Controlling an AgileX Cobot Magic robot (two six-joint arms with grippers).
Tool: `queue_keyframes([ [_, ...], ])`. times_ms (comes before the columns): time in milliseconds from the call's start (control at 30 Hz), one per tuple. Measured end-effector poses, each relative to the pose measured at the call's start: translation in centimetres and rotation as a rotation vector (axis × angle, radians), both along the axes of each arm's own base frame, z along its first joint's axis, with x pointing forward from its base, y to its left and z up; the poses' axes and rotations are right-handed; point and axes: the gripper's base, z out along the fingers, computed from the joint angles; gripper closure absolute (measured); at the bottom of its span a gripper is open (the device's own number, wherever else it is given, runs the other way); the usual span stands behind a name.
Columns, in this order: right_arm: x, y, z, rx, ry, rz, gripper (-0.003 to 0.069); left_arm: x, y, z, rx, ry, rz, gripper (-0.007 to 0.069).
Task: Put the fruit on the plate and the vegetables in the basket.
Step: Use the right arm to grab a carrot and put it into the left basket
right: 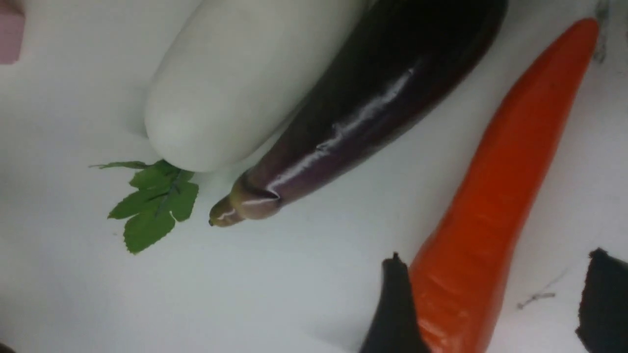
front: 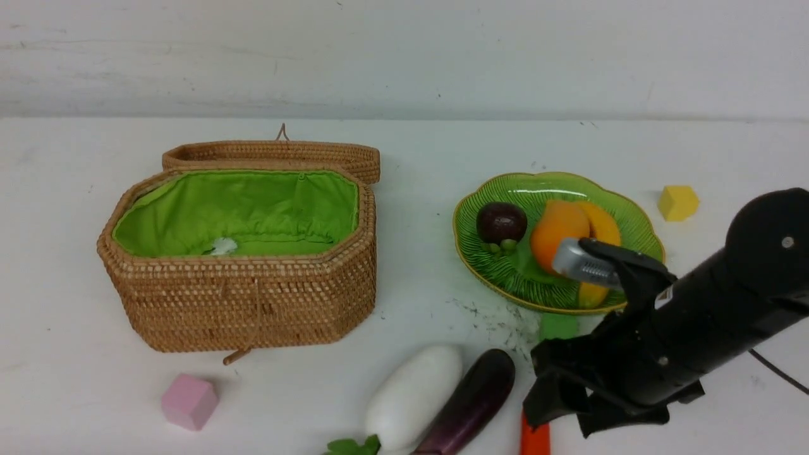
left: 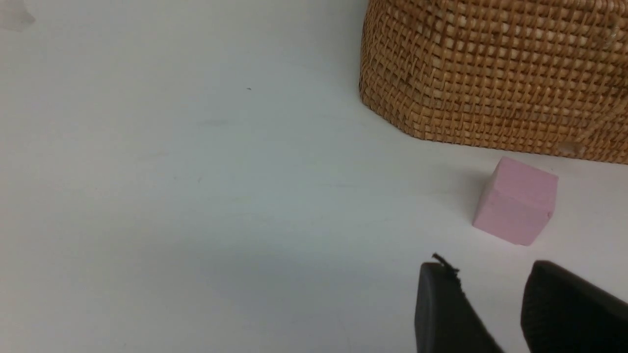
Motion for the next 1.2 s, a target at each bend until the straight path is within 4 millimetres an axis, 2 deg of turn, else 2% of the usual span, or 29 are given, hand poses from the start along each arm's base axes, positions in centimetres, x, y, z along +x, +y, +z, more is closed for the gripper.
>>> queue_keyframes([
  [233, 0.4, 0.9, -2.5, -0.027, 0.076, 0.016, 0.0169, 0.0, 0.0, 0.0, 0.0, 0.0, 0.0, 0.0386],
  [467, -0.8, 3.2, -3.6, -0.097, 0.082, 0.068, 0.0169, 0.0, 0.0, 0.0, 0.0, 0.0, 0.0, 0.0386],
  [667, -0.8, 3.3, -6.0, -0.22, 0.144, 0.039, 0.0171, 0.0, 0.0, 0.0, 0.001, 0.0, 0.0, 0.0386],
  [733, -0.5, 3.4, -6.2, -0.229, 0.138, 0.037, 0.0178, 0.0, 0.0, 0.0, 0.001, 0.0, 0.0, 0.0386],
  [833, -0.4, 3.5, -6.2, -0.236, 0.13, 0.044, 0.0233, 0.0, 0.0, 0.0, 0.001, 0.0, 0.0, 0.0386],
  [867, -0.5, 3.4, -6.0, -0.234, 0.126, 0.044, 0.0261, 0.0, 0.0, 0.0, 0.001, 0.0, 0.0, 0.0386],
  [1033, -0.8, 2.8, -4.5, -0.231, 0.102, 0.052, 0.0262, 0.0, 0.0, 0.0, 0.001, 0.0, 0.0, 0.0386],
  [1133, -0.1, 1.4, -0.6, -0.186, 0.023, 0.012, 0.0262, 0.0, 0.0, 0.0, 0.001, 0.0, 0.0, 0.0386],
  [1200, 0.8, 0.7, 2.8, -0.142, -0.093, 0.0, 0.0262, 0.0, 0.0, 0.0, 0.001, 0.0, 0.0, 0.0386],
])
